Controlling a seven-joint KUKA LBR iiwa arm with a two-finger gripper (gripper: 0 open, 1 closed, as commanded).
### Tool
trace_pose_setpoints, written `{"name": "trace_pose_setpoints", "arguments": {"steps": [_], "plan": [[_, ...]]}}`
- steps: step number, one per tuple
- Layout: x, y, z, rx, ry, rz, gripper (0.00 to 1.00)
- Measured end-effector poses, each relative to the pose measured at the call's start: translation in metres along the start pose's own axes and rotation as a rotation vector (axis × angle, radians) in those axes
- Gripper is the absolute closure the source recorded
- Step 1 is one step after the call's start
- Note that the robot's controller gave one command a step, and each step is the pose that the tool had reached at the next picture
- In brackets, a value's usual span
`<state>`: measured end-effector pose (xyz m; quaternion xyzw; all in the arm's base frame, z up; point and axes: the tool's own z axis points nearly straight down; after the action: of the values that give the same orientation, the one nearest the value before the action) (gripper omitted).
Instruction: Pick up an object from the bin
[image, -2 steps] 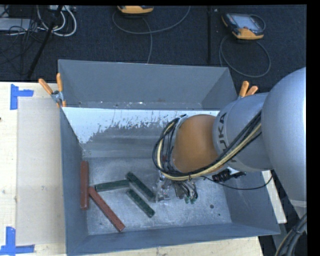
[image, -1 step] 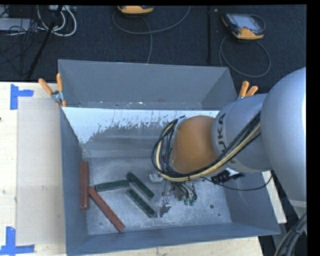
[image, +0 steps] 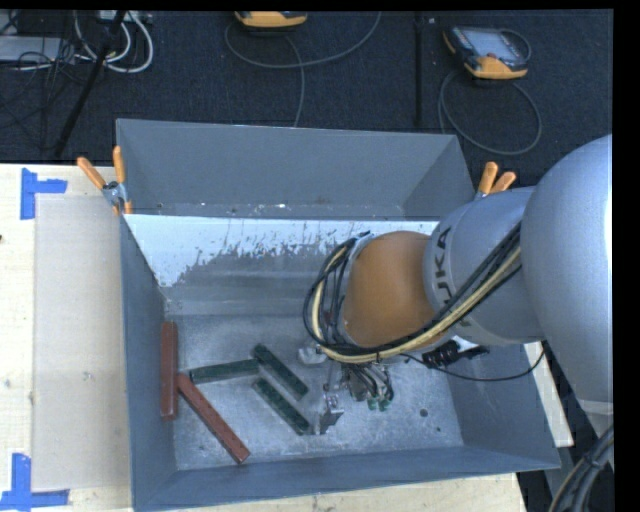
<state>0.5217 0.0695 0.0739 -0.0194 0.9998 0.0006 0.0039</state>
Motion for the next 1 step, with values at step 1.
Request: {"name": "trace_pose_setpoints", "arguments": {"steps": [1], "plan": [[-0.0299, 0.0663, -0.0027, -0.002, -0.007, 0.061, 1.00]]}}
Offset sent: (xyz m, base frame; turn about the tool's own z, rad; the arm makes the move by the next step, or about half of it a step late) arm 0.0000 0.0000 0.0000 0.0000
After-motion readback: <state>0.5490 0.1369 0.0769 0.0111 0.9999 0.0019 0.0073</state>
